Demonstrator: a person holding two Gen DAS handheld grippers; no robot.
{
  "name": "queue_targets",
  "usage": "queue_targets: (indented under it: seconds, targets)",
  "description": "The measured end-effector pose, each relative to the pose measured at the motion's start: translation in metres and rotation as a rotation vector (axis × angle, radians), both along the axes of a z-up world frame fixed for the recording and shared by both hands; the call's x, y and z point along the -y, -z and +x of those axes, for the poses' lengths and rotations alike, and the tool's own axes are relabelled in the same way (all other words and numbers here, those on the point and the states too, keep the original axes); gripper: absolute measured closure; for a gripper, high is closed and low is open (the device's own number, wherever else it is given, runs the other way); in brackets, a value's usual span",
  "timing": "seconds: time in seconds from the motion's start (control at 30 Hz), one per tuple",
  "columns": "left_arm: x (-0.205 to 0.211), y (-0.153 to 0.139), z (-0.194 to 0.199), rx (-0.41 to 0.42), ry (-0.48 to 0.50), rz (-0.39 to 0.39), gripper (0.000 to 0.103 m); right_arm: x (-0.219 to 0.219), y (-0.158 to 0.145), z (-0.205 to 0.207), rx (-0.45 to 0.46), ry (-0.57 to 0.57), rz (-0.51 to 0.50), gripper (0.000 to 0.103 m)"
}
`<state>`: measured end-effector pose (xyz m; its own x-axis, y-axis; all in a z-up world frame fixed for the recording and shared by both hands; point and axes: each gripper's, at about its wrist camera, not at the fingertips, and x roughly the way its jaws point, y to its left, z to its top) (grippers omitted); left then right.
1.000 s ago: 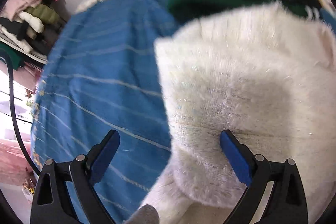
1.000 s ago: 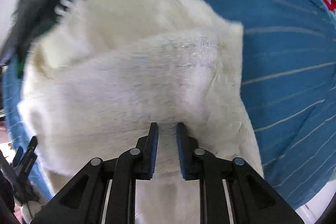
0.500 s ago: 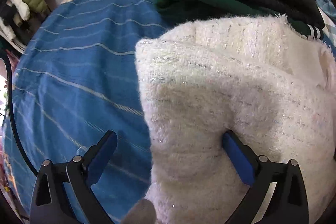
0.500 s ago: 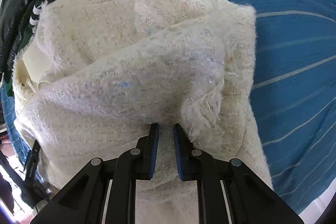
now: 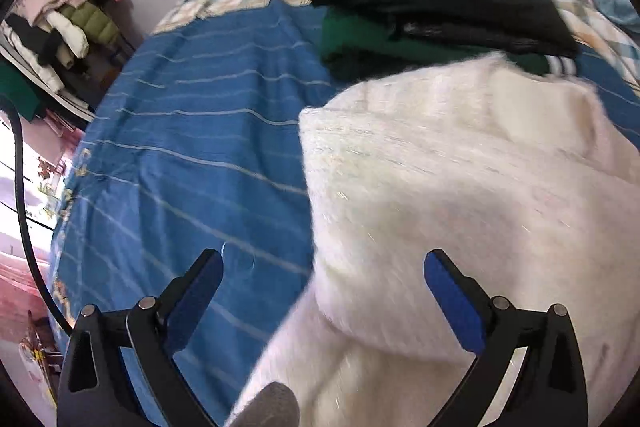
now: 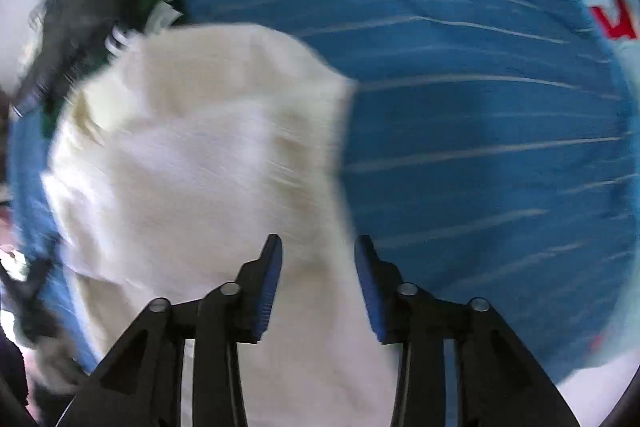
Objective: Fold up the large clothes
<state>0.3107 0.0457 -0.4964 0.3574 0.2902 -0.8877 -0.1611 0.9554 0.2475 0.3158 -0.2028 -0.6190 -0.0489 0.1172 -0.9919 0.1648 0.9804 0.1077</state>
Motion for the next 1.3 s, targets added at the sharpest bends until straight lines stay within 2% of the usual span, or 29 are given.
queue_targets:
  seconds: [0.13,0.2,0.27,0.3,0.33,0.4,0.43,0.57,0.67,0.73,0.83,0.9,0.97,1.1,1.17,1.2,1.27,1.3]
  targets:
    - [0.045,0.004,-0.027,-0.048,-0.03,0.038,0.0,0.014,0.031,-0.012,-0.064,-0.119,0.016,0.062]
    - [0.069,0.018,-0.037,-0.093,-0.045,0.043,0.0,0.013,0.048,-0.009,-0.066,-0.166,0.069,0.062]
    - [0.104,0.038,-0.048,-0.114,-0.051,0.107,0.0,0.008,0.07,0.0,-0.052,-0.227,0.144,0.063]
    - [0.117,0.047,-0.05,-0.123,-0.053,0.147,0.0,0.008,0.079,0.005,-0.042,-0.253,0.17,0.07]
    - [0.124,0.056,-0.052,-0.135,-0.064,0.174,0.0,0.006,0.086,0.009,-0.031,-0.286,0.195,0.092]
    - [0.128,0.077,-0.054,-0.189,-0.125,0.195,0.0,0.016,0.095,0.014,-0.009,-0.286,0.193,0.093]
    - [0.125,0.092,-0.055,-0.226,-0.177,0.187,0.0,0.026,0.097,0.017,-0.006,-0.256,0.217,0.094]
    - [0.119,0.098,-0.052,-0.217,-0.247,0.174,0.0,0.084,0.109,0.017,-0.028,-0.101,0.279,0.094]
    - [0.116,0.1,-0.051,-0.216,-0.259,0.178,0.0,0.095,0.117,0.021,-0.066,-0.103,0.297,0.093]
    - [0.116,0.103,-0.051,-0.187,-0.261,0.197,0.0,0.098,0.113,0.028,-0.082,-0.12,0.305,0.082]
    - [0.122,0.101,-0.052,-0.16,-0.265,0.225,0.0,0.095,0.105,0.043,-0.068,-0.137,0.34,0.079]
    - [0.128,0.1,-0.056,-0.153,-0.291,0.222,0.0,0.09,0.11,0.052,-0.072,-0.193,0.308,0.08]
    - [0.128,0.099,-0.056,-0.154,-0.299,0.22,0.0,0.088,0.117,0.057,-0.051,-0.251,0.232,0.088]
    - [0.126,0.09,-0.062,-0.153,-0.317,0.201,0.0,0.092,0.113,0.069,-0.044,-0.256,0.126,0.09]
    - [0.134,0.083,-0.065,-0.165,-0.322,0.232,0.0,0.087,0.111,0.072,-0.058,-0.298,0.084,0.087]
    - [0.143,0.075,-0.069,-0.167,-0.317,0.27,0.0,0.084,0.108,0.075,-0.064,-0.355,0.058,0.083]
    - [0.159,0.055,-0.079,-0.157,-0.305,0.346,0.0,0.087,0.097,0.075,-0.056,-0.409,0.034,0.063]
    - [0.172,0.04,-0.089,-0.147,-0.303,0.394,0.0,0.094,0.089,0.075,-0.047,-0.434,0.036,0.046]
